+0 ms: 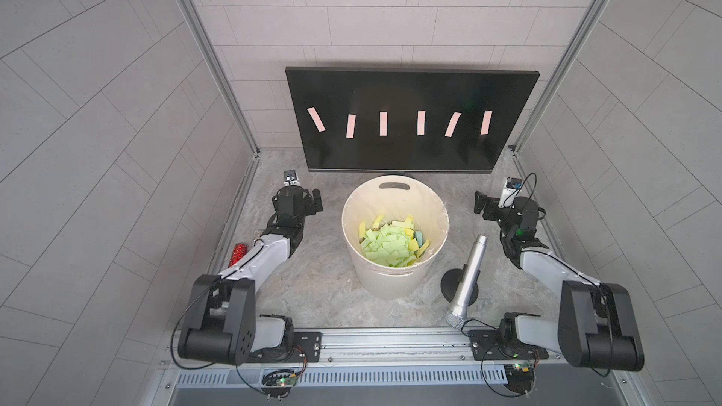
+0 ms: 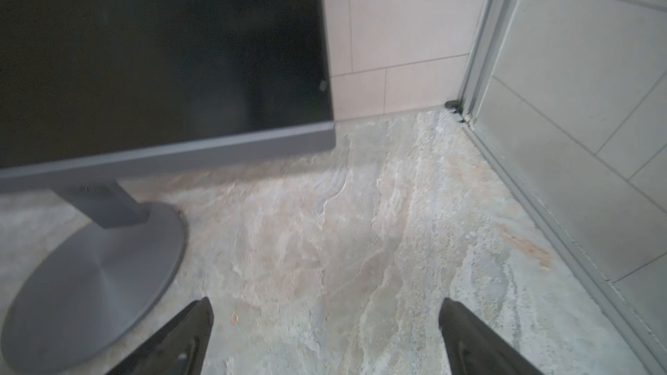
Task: Remove the sticky note from the monitor
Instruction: Tear off the sticky note from the monitor.
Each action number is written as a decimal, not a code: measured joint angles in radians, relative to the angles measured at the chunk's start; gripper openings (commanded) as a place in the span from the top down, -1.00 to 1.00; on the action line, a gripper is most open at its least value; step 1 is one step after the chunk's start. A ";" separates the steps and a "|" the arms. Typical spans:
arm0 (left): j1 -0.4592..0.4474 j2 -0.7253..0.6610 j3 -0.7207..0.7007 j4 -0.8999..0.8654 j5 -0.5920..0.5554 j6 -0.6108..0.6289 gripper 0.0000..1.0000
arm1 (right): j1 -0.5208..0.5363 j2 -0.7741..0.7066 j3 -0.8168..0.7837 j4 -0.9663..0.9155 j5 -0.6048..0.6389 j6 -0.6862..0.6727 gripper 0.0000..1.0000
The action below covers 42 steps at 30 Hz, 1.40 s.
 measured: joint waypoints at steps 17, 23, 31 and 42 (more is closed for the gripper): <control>0.006 -0.366 0.233 -0.679 0.078 -0.415 -1.00 | -0.026 -0.448 0.081 -0.608 0.010 0.488 -1.00; 0.006 -0.396 0.309 -0.795 0.222 -0.439 -1.00 | -0.020 -0.446 0.159 -0.640 -0.101 0.517 -0.97; 0.006 -0.375 0.435 -0.864 0.392 -0.450 -1.00 | -0.018 -0.375 0.286 -0.599 -0.238 0.512 -1.00; 0.006 -0.312 0.523 -0.871 0.587 -0.467 -1.00 | -0.037 -0.148 0.422 -0.381 -0.429 0.588 -0.95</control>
